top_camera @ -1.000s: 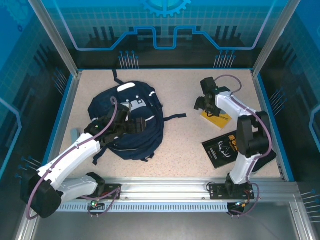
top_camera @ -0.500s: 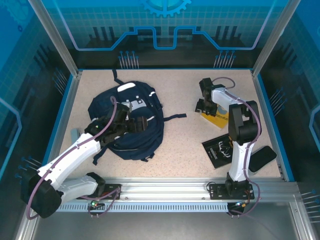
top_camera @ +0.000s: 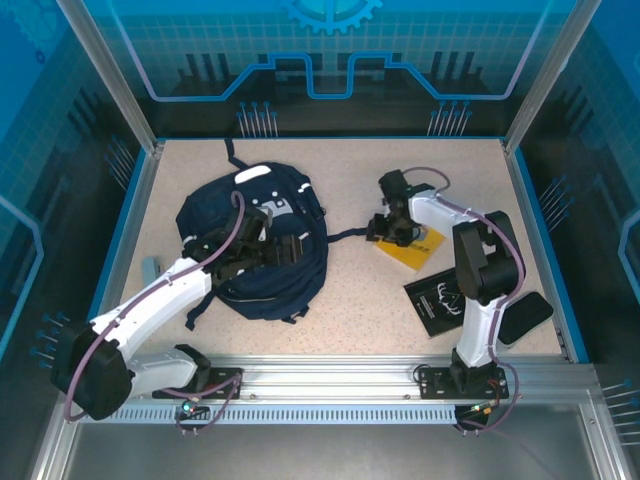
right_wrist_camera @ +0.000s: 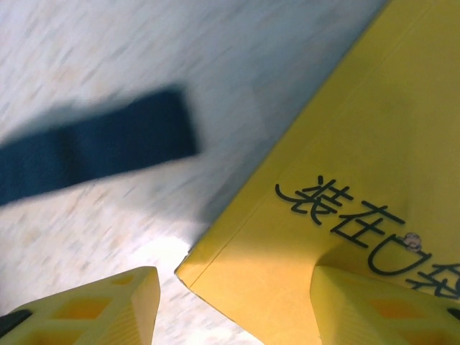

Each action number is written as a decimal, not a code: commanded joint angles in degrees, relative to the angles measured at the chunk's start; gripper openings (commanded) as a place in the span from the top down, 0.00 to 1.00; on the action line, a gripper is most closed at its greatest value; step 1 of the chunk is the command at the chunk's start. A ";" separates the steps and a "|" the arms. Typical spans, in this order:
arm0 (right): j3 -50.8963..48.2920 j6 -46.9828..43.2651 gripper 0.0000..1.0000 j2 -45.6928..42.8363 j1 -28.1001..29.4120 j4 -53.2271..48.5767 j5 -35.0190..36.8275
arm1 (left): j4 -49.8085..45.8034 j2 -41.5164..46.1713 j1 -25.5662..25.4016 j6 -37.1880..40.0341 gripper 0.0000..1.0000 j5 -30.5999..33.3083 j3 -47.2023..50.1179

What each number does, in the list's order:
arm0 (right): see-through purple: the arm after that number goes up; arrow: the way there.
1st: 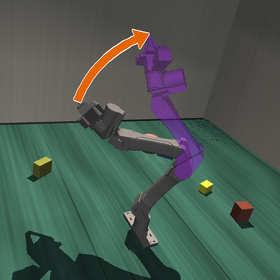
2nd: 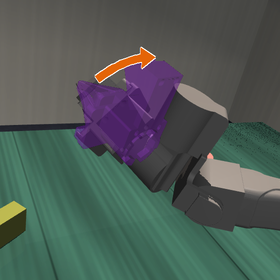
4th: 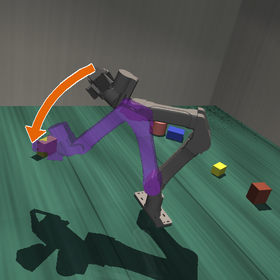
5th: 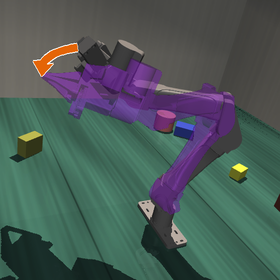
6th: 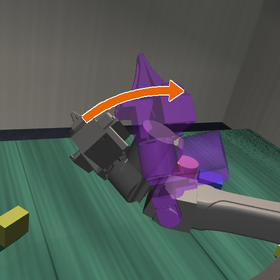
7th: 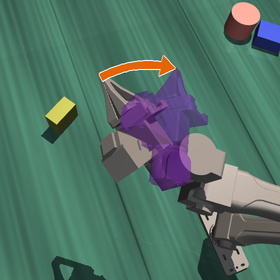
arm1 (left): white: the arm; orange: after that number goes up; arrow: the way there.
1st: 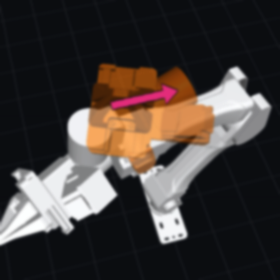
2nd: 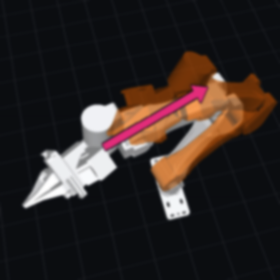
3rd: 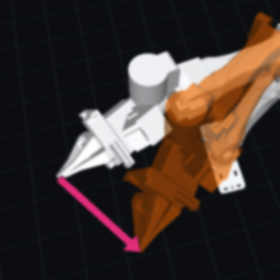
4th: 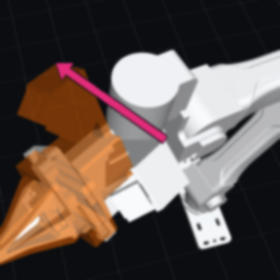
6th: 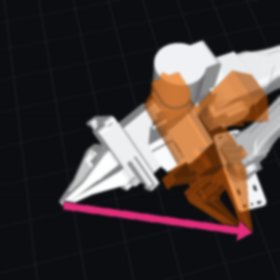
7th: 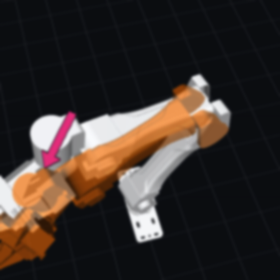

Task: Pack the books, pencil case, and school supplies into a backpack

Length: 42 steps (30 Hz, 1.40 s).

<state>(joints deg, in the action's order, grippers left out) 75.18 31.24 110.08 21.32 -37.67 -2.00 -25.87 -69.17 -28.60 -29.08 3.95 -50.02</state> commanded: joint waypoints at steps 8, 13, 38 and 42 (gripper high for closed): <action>-12.59 9.46 0.44 -7.62 13.51 3.34 -10.20 | 1.26 -2.57 0.23 -1.07 0.01 -1.14 -4.47; -11.77 10.65 0.42 -17.25 11.97 0.43 -3.71 | 1.97 -3.95 -0.13 -0.72 0.02 -3.67 -5.58; -14.78 8.03 0.48 -12.00 -6.74 -0.68 -0.38 | 0.10 -42.96 -14.20 -4.87 0.32 -7.83 -32.70; -15.61 8.13 0.49 -12.18 -6.89 0.13 -0.99 | -3.53 -47.81 -14.60 -4.45 0.37 -6.47 -36.10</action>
<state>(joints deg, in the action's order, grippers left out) 60.40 39.51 97.76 15.31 -37.74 -1.91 -24.95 -114.43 -42.61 -33.08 -3.27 -82.94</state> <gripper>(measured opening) 0.511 0.639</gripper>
